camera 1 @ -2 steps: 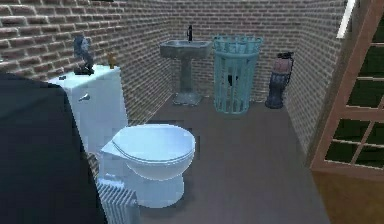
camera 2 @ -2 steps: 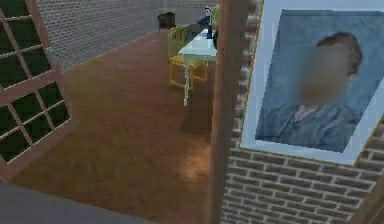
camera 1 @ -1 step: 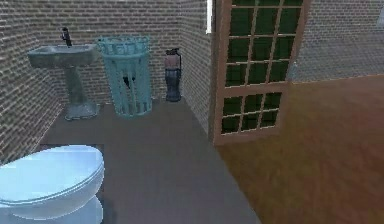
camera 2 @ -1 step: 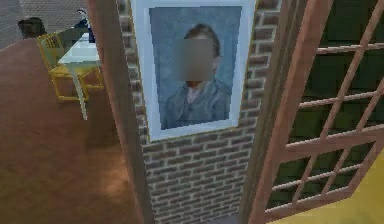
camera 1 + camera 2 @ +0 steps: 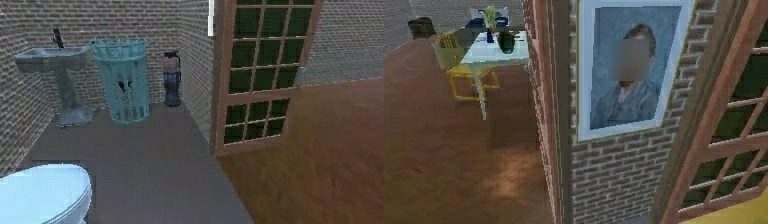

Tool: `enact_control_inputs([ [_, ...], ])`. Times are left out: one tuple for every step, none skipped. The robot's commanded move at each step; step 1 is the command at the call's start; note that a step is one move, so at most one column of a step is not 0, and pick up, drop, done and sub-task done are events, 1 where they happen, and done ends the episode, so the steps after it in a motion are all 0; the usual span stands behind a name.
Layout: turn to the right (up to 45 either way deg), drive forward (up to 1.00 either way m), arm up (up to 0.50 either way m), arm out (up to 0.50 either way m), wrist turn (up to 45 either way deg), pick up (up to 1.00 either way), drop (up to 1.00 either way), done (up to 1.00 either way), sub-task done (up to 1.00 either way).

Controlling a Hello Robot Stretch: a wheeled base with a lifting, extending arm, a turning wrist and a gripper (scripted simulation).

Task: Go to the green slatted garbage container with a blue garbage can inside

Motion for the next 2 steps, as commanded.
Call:
enact_control_inputs([
  [-9.0,0.00,0.00,0.00,0.0,0.00,0.00,0.00,0.00],
  [0.0,1.00,0.00,0.00,0.0,0.00,0.00,0.00,0.00],
])
